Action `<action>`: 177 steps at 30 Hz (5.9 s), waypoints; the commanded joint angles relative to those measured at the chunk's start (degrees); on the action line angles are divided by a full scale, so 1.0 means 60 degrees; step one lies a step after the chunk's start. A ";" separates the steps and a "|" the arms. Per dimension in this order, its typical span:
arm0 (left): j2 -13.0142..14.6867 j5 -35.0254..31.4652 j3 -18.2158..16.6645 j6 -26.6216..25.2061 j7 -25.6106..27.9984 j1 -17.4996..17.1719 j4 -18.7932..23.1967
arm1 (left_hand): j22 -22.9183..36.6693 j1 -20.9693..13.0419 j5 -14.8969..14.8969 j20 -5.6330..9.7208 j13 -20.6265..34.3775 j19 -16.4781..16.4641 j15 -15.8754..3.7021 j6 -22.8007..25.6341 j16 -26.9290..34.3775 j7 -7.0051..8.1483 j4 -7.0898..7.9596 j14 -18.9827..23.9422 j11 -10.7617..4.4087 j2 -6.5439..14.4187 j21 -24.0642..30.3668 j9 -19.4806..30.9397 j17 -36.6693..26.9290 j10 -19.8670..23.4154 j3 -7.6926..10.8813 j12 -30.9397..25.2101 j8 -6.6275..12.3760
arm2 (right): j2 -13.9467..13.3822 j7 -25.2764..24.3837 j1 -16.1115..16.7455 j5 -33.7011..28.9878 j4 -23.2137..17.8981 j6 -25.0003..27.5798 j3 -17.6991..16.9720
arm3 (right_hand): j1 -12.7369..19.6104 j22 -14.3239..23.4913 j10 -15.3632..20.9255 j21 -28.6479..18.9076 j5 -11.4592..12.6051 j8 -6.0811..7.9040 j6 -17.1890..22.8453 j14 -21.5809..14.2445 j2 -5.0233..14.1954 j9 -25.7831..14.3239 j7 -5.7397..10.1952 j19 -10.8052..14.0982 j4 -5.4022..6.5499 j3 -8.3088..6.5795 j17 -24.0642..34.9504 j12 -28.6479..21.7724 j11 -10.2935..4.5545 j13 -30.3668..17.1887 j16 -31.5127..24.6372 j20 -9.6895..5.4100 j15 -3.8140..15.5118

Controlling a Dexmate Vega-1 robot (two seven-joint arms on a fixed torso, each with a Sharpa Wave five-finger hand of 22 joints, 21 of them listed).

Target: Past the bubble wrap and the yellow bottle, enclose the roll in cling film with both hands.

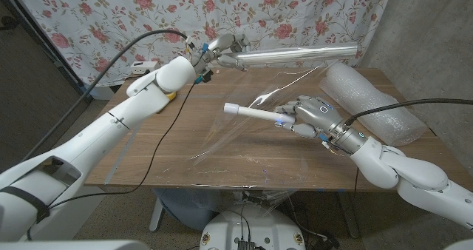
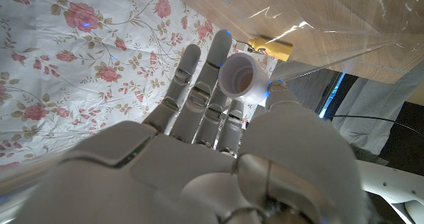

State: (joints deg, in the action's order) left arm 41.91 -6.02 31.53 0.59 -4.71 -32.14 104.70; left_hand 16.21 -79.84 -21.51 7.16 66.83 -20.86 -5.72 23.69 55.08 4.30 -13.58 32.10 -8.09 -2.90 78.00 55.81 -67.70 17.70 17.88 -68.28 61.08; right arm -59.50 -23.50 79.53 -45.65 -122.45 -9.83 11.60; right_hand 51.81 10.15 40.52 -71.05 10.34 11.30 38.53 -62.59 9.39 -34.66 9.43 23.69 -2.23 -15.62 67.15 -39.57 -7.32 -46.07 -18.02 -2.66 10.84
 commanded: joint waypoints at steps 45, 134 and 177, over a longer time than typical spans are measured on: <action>0.0546 0.0803 -0.0533 -0.0060 -0.0423 -0.0509 0.1320 | -0.0375 -0.1366 0.0152 0.0027 -0.0079 0.0114 0.0017 -0.0054 0.0067 -0.0003 0.0672 0.0014 0.0021 0.1875 0.0377 -0.0148 0.0255 0.0042 0.0880 -0.0065 0.0801 | 0.0830 0.0770 -0.1949 0.0582 0.0993 0.0369 0.1784 | 0.0195 0.0042 0.0956 -0.0253 -0.0024 0.0110 0.0620 -0.0218 0.0149 -0.0018 -0.0193 0.0149 -0.0178 -0.3248 0.0234 -0.0145 -0.0493 -0.0212 -0.0342 -0.1017 0.0384; 0.1173 0.3762 -0.1141 0.0990 -0.1033 -0.2625 0.2059 | -0.0589 -0.1264 0.0170 0.0023 -0.0187 0.0120 0.0044 -0.0131 0.0246 -0.0019 0.0644 -0.0013 -0.0010 0.1757 0.0631 -0.0481 0.0280 0.0061 0.1202 -0.0248 0.1301 | 0.0025 0.0153 -0.1661 0.2417 0.1147 0.2579 0.0442 | 0.0209 0.0003 0.1199 -0.0457 -0.0039 0.0063 0.0868 -0.0254 0.0139 0.0085 -0.0290 0.0184 -0.0395 -0.3231 0.0154 -0.0001 -0.0394 -0.0302 -0.0660 -0.0963 0.0366; 0.1238 0.4097 -0.0885 0.1321 -0.1354 -0.3064 0.1542 | -0.0647 -0.1225 0.0155 0.0000 -0.0254 0.0159 0.0061 -0.0080 0.0291 -0.0070 0.0642 -0.0041 0.0004 0.1733 0.0690 -0.0658 0.0242 0.0030 0.1315 -0.0296 0.1464 | 0.0351 -0.0127 -0.0892 0.4043 0.1255 0.2271 -0.1162 | 0.0181 0.0002 0.1192 -0.0468 -0.0037 0.0057 0.0861 -0.0189 0.0140 0.0104 -0.0270 0.0156 -0.0406 -0.3254 0.0129 0.0073 -0.0421 -0.0360 -0.0702 -0.0970 0.0370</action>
State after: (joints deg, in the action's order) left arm 48.98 18.86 25.56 8.86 -12.39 -50.20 114.24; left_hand 12.12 -79.84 -20.57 7.15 65.25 -20.05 -5.51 22.60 56.59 3.78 -15.32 31.90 -8.09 -2.90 81.61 51.79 -66.88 17.70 19.62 -69.77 65.13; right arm -58.43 -23.89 72.81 -23.75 -115.00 5.68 7.45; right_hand 52.08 10.15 43.68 -73.39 9.79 11.30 41.95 -63.68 9.13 -33.87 6.12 24.83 -2.28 -15.70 67.91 -38.95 -5.97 -48.19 -21.87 -2.57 11.54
